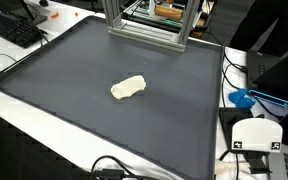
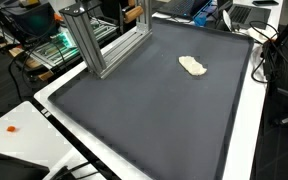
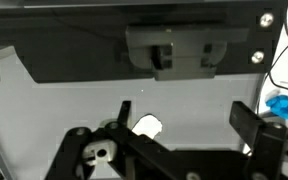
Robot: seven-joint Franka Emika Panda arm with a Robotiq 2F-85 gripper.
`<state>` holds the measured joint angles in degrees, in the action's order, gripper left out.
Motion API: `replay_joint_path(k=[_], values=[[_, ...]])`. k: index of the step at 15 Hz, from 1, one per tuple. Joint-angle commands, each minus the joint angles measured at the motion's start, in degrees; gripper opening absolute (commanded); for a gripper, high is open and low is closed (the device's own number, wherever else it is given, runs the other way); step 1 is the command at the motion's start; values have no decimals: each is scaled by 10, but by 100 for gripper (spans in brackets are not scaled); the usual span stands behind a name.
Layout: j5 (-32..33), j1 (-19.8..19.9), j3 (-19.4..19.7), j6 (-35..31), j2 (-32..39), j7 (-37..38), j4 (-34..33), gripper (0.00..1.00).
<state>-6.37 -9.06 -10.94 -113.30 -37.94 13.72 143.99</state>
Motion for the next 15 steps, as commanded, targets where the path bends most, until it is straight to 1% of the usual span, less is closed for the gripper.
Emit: replay_joint_path(k=[1,4,8,9,11,13,15], values=[[4,30,-13,-70,67,37,-37,100],[15,53,-27,-138,131,92,-59,100],[53,79,-44,-185,225,179,-93,100],[63,80,-44,-195,246,196,-102,100],[103,83,-44,-215,285,232,-117,100],[139,77,-37,-218,318,266,-132,100],[161,68,-28,-218,346,288,-147,100]])
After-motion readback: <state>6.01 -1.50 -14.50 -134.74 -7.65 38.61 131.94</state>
